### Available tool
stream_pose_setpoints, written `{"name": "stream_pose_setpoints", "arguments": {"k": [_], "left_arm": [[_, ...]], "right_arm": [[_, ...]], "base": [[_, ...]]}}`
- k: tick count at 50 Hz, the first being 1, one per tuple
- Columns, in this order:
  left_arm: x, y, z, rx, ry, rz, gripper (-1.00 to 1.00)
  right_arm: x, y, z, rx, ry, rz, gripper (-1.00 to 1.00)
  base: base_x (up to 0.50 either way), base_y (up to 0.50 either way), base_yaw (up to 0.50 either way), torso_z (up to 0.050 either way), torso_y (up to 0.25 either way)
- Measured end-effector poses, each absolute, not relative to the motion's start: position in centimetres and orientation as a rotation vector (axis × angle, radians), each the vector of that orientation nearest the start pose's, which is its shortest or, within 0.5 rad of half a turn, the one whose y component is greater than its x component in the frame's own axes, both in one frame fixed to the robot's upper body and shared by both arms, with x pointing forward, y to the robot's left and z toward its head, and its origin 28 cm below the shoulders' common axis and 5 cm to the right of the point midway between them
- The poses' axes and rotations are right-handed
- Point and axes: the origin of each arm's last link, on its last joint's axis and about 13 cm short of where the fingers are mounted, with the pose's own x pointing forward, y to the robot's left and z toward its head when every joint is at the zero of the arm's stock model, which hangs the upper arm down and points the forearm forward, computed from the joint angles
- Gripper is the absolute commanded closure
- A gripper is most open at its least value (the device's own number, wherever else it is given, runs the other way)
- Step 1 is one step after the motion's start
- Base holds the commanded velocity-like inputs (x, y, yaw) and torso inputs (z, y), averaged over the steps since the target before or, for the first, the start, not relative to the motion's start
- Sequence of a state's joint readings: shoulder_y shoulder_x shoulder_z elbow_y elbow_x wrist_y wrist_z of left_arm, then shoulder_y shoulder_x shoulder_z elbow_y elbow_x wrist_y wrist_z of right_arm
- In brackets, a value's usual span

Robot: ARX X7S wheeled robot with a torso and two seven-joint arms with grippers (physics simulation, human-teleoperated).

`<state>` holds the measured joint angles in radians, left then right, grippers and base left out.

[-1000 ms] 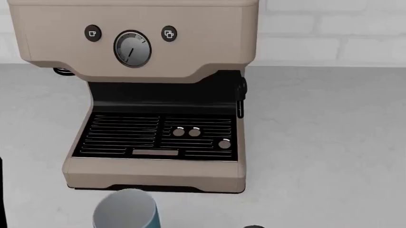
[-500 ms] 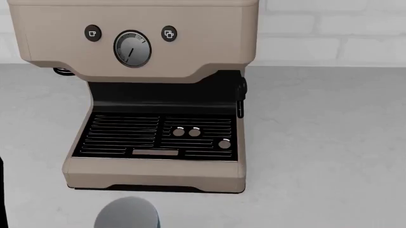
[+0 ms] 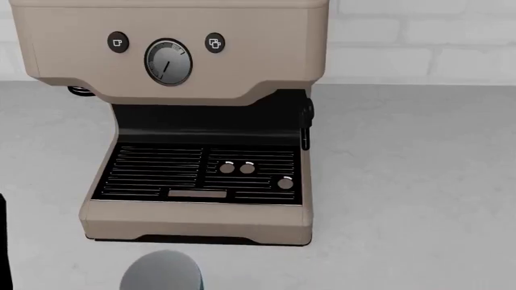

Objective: Pick the mug from under the coffee machine dispenser and place it on the counter.

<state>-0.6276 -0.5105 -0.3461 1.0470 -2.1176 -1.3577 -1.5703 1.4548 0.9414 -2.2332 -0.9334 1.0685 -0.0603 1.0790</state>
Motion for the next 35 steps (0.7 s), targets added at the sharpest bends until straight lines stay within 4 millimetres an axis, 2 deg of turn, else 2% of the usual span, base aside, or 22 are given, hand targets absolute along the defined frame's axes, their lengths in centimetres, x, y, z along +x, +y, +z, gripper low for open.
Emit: {"name": "stream_pose_setpoints", "arguments": {"k": [35], "left_arm": [[11.8, 22.0, 23.4, 0.063, -0.119, 0.010, -1.00]], "right_arm": [[10.6, -10.7, 22.5, -0.253, 0.016, 0.478, -1.00]], "base": [[0.00, 0.00, 0.00, 0.000, 0.000]]}}
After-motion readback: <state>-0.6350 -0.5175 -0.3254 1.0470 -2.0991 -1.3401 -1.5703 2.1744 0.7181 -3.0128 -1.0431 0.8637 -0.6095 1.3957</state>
